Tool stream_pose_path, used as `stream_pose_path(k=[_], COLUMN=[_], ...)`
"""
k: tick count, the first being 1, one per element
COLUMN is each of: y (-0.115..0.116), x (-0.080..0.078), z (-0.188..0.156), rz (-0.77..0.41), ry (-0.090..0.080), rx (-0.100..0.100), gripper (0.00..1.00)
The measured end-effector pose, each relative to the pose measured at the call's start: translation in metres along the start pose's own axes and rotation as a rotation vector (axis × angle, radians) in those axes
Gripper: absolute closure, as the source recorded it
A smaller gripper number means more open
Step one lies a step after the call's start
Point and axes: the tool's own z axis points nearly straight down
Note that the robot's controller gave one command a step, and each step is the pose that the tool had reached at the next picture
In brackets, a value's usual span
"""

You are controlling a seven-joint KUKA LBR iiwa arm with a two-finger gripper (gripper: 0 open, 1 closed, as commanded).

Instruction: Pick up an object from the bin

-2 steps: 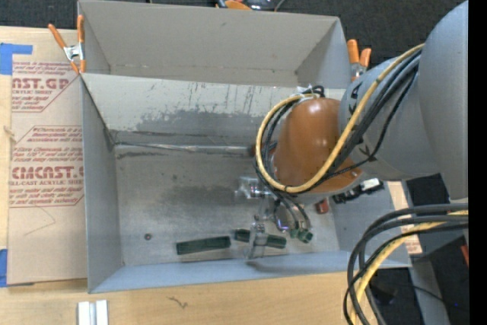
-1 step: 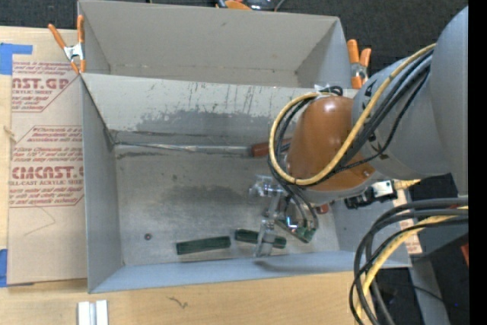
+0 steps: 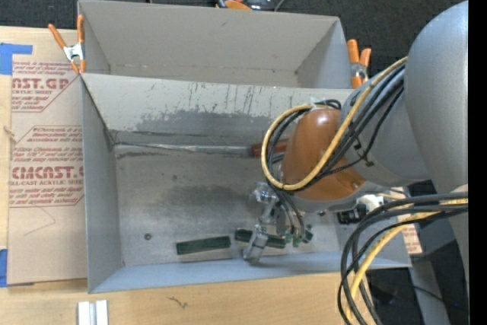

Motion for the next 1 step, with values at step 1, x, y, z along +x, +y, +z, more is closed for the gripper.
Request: stream_pose_path(k=[1], y=[0.0198], x=[0.0052], z=[0.0002], rz=[0.109], ry=[0.004], rx=[0.001], gripper=[0.00])
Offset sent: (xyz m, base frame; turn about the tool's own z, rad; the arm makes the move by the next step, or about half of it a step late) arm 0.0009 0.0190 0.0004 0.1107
